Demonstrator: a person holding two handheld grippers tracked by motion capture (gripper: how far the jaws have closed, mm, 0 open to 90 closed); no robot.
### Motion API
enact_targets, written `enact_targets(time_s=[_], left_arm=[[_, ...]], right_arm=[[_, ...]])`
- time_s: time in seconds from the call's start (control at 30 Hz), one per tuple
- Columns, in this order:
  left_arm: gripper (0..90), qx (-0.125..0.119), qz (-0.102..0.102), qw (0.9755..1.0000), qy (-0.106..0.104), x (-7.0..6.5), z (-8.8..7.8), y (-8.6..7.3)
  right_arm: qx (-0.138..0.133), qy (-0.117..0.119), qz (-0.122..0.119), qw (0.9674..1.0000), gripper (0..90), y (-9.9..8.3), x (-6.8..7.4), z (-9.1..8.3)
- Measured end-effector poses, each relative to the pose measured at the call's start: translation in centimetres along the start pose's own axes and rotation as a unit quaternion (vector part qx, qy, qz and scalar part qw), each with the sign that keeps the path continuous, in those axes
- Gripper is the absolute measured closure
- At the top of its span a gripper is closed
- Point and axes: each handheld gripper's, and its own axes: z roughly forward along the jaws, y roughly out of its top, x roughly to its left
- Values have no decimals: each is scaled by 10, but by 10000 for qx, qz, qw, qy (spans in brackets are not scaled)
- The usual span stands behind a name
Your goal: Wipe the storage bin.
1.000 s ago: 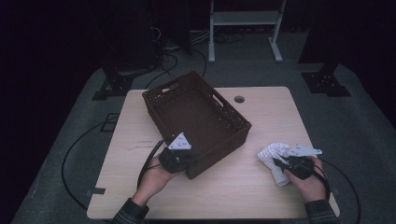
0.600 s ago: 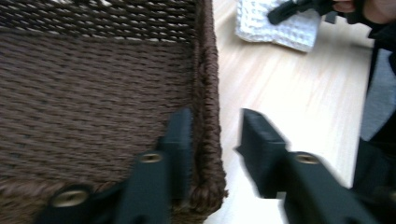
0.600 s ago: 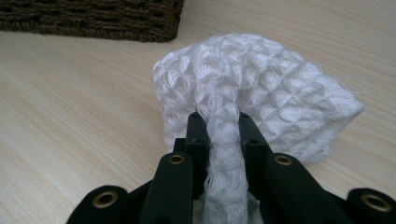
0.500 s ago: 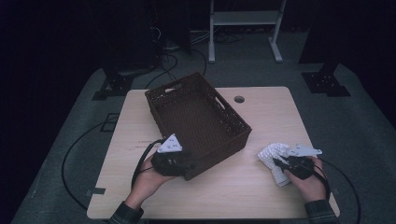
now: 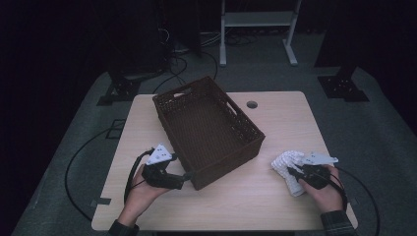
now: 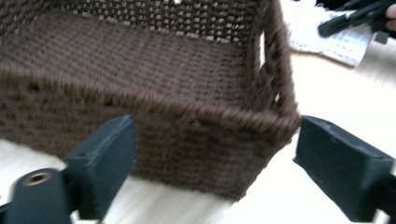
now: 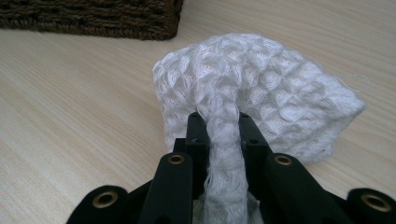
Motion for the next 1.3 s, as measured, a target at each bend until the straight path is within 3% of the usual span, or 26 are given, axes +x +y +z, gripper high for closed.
enact_targets(time_s=[0.3, 0.5, 0.7, 0.93, 1.2, 1.3], left_arm=[[16, 178, 48, 9997, 166, -3, 18, -28], [16, 199, 84, 9997, 75, -5, 31, -37], [16, 379, 156, 9991, 144, -10, 46, -48], [16, 476, 99, 9987, 140, -11, 58, -57], [19, 603, 205, 9976, 261, -11, 70, -63], [29, 663, 313, 9965, 399, -11, 73, -65]], right_arm=[[-7, -1, -12, 10000, 779, 0, 0, 0], [-13, -3, -15, 10000, 779, 0, 0, -1], [-3, -7, -12, 10000, 778, 0, 0, 0], [-4, -3, -12, 10000, 779, 0, 0, 0], [-2, 0, -21, 10000, 778, 0, 1, 0], [1, 1, -27, 10000, 778, 0, 1, 0]])
